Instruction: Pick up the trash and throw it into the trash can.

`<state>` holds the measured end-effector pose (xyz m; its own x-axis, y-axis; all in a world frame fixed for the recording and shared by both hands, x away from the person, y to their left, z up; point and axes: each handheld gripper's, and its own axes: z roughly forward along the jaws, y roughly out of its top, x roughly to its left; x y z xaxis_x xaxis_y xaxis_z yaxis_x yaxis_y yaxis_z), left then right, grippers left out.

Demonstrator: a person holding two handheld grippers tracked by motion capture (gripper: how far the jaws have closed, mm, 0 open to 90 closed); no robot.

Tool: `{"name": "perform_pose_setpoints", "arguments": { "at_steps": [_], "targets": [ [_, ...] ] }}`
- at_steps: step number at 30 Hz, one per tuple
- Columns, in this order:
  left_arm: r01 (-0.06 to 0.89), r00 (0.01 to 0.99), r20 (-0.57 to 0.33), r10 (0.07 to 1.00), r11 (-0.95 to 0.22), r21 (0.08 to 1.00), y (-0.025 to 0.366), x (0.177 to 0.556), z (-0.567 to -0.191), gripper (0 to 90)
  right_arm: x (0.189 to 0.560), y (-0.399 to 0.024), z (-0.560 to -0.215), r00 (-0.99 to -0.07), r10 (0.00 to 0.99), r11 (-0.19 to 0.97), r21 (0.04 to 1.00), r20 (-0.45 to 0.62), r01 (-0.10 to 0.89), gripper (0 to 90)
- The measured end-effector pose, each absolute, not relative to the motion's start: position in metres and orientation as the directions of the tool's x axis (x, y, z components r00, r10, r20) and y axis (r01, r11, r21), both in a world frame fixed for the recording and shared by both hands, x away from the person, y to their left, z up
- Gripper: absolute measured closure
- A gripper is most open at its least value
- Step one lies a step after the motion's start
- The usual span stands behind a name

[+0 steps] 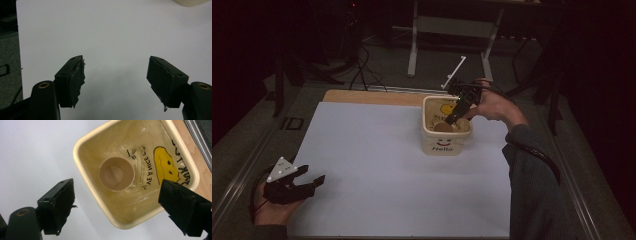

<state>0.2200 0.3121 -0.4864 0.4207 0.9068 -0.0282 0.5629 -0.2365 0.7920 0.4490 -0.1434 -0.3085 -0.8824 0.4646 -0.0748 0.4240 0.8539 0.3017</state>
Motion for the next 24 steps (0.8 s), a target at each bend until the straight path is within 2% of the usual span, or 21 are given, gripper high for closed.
{"name": "perform_pose_setpoints", "arguments": {
  "at_steps": [12,24],
  "targets": [
    [0.562,0.421,-0.023,0.907,-0.241,0.791,0.312,0.22,-0.486,30.3,0.441,-0.159,-0.307,-0.875,0.479,0.831,0.357,-0.07,0.427,12.9],
    [0.56,0.42,-0.021,0.907,-0.241,0.792,0.311,0.22,-0.486,30.3,0.424,-0.183,-0.307,-0.861,0.506,0.779,0.46,-0.058,0.427,12.8]
  ]
}}
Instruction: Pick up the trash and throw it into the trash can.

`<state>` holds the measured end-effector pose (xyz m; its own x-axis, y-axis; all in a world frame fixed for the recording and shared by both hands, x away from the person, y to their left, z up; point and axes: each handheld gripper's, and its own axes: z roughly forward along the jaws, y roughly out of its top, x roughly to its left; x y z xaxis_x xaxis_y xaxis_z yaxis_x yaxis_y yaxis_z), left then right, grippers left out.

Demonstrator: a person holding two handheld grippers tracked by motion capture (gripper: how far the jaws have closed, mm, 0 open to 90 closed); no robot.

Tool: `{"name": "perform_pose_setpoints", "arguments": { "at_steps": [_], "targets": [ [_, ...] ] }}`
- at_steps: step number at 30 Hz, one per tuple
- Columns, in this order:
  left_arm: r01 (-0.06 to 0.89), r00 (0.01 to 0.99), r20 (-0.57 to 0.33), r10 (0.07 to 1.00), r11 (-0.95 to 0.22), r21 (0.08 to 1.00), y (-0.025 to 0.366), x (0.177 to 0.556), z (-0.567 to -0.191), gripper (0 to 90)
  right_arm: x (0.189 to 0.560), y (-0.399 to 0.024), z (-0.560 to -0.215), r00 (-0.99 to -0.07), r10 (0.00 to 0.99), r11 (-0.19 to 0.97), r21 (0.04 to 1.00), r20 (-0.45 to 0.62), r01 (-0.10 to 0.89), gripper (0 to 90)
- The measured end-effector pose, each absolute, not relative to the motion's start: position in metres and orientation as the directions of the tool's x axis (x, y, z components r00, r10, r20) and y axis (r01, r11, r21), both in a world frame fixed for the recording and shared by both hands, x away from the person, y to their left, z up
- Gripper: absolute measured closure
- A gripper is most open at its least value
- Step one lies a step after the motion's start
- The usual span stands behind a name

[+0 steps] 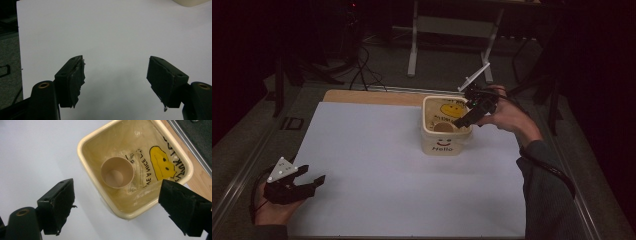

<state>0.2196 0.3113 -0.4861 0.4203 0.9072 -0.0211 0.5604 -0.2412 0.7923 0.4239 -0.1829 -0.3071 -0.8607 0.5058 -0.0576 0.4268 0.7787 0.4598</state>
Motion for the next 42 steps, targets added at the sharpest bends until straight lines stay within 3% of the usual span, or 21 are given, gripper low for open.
{"name": "perform_pose_setpoints", "arguments": {
  "at_steps": [19,26,28,42],
  "targets": [
    [0.561,0.419,-0.024,0.908,-0.238,0.793,0.311,0.219,-0.486,30.3,0.419,-0.19,-0.308,-0.856,0.514,0.764,0.486,-0.061,0.425,12.8],
    [0.559,0.42,-0.022,0.907,-0.239,0.794,0.311,0.219,-0.486,30.3,0.398,-0.203,-0.308,-0.849,0.522,0.724,0.568,-0.082,0.391,12.9],
    [0.557,0.418,-0.023,0.908,-0.236,0.796,0.311,0.219,-0.486,30.3,0.364,-0.222,-0.332,-0.821,0.562,0.661,0.652,-0.101,0.372,12.9],
    [0.556,0.418,-0.024,0.908,-0.236,0.797,0.312,0.219,-0.486,30.2,0.341,-0.247,-0.369,-0.783,0.621,0.552,0.731,-0.039,0.401,12.9]
  ]
}}
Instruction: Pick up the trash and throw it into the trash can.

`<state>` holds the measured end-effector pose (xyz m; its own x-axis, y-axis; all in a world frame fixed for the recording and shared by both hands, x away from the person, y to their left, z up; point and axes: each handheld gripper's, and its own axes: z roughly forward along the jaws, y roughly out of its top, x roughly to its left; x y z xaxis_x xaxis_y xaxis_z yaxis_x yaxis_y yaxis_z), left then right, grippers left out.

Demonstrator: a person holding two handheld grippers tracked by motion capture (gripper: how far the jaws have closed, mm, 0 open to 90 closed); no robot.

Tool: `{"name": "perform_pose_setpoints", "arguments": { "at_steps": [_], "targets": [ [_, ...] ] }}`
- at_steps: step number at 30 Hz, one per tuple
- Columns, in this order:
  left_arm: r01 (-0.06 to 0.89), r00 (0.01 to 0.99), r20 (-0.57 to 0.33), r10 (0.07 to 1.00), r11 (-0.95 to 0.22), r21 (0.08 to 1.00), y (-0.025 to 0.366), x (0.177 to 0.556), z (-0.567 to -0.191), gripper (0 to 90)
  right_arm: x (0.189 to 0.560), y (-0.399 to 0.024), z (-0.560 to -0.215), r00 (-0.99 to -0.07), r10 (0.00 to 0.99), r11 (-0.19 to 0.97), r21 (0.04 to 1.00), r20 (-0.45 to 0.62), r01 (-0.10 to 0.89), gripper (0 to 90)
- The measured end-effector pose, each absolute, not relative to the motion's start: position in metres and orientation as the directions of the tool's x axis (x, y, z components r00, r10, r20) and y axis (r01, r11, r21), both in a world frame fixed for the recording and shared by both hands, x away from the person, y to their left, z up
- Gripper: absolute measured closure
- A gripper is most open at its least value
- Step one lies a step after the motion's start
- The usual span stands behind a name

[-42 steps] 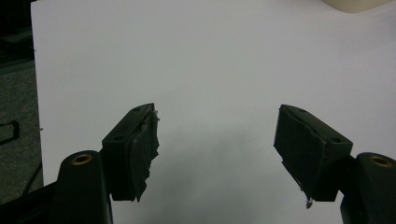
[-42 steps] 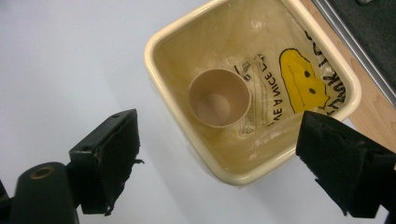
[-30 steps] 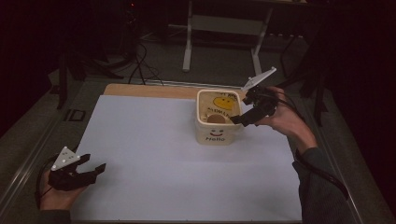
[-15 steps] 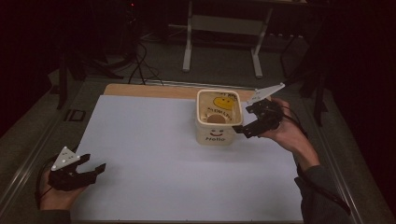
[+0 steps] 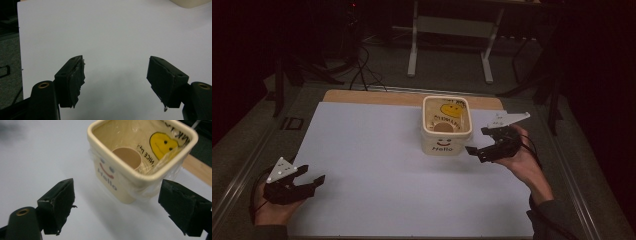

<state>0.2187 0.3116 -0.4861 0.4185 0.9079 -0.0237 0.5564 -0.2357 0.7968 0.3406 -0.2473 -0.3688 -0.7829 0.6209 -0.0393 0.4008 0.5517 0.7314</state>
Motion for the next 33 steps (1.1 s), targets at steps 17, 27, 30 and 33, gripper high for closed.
{"name": "perform_pose_setpoints", "arguments": {
  "at_steps": [17,27,30,33],
  "targets": [
    [0.554,0.421,-0.02,0.907,-0.239,0.797,0.311,0.218,-0.486,30.2,0.309,-0.281,-0.428,-0.712,0.701,0.406,0.799,0.04,0.444,13.3],
    [0.553,0.425,-0.018,0.905,-0.244,0.797,0.31,0.218,-0.486,30.2,0.3,-0.288,-0.45,-0.701,0.71,0.37,0.811,0.069,0.454,13.4],
    [0.55,0.427,-0.015,0.904,-0.246,0.798,0.31,0.218,-0.485,30.2,0.299,-0.288,-0.453,-0.697,0.713,0.36,0.816,0.071,0.451,13.3],
    [0.547,0.427,-0.017,0.904,-0.243,0.801,0.311,0.218,-0.486,30.2,0.298,-0.29,-0.455,-0.688,0.722,0.348,0.822,0.072,0.45,13.3]
  ]
}}
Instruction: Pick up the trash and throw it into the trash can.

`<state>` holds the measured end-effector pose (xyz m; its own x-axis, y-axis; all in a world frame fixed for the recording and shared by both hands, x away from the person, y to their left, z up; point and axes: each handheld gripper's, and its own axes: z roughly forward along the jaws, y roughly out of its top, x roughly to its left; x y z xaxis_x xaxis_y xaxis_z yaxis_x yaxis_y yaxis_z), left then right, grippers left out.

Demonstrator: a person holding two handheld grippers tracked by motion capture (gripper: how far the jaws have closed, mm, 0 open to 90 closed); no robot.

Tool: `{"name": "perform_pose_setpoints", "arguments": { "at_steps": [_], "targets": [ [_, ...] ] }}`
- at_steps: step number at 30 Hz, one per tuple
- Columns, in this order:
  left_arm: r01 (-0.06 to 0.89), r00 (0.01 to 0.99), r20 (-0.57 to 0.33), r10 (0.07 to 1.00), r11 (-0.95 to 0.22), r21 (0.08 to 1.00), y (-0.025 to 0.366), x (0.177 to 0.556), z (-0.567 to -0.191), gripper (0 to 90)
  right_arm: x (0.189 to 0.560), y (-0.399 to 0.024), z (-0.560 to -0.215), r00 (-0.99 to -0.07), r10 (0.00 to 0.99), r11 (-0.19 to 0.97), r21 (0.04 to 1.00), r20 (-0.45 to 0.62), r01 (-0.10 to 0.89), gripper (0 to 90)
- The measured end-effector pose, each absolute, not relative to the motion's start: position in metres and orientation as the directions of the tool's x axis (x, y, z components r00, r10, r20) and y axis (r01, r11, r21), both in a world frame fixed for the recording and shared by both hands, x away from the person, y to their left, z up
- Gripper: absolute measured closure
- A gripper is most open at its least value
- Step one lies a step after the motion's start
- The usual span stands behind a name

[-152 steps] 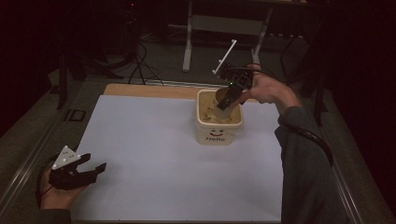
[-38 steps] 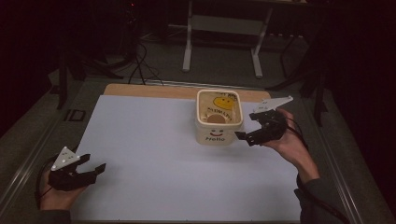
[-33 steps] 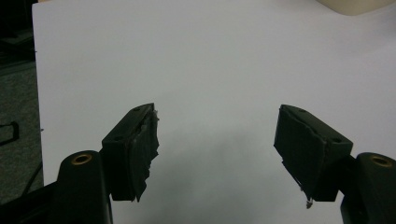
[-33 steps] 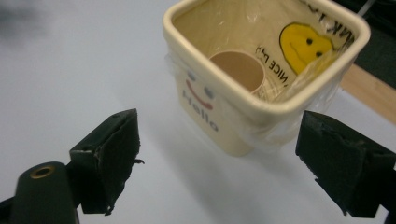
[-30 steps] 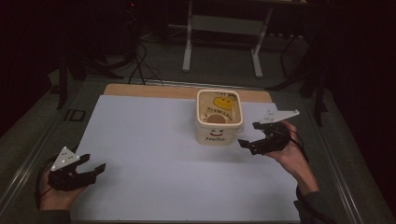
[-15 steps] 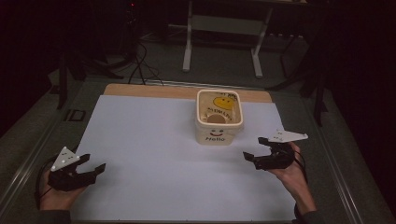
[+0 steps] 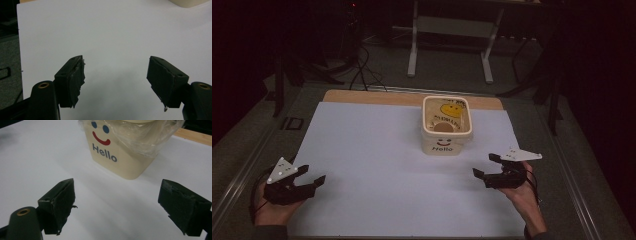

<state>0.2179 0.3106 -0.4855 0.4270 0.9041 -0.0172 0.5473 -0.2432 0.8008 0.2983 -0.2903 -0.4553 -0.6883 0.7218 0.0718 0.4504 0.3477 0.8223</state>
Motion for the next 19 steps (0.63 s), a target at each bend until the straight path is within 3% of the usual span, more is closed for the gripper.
{"name": "perform_pose_setpoints", "arguments": {
  "at_steps": [19],
  "targets": [
    [0.554,0.43,-0.018,0.902,-0.248,0.794,0.3105,0.219,-0.4879,30.0,0.2958,-0.2973,-0.4628,-0.679,0.728,0.336,0.818,0.089,0.467,13.5]
  ]
}}
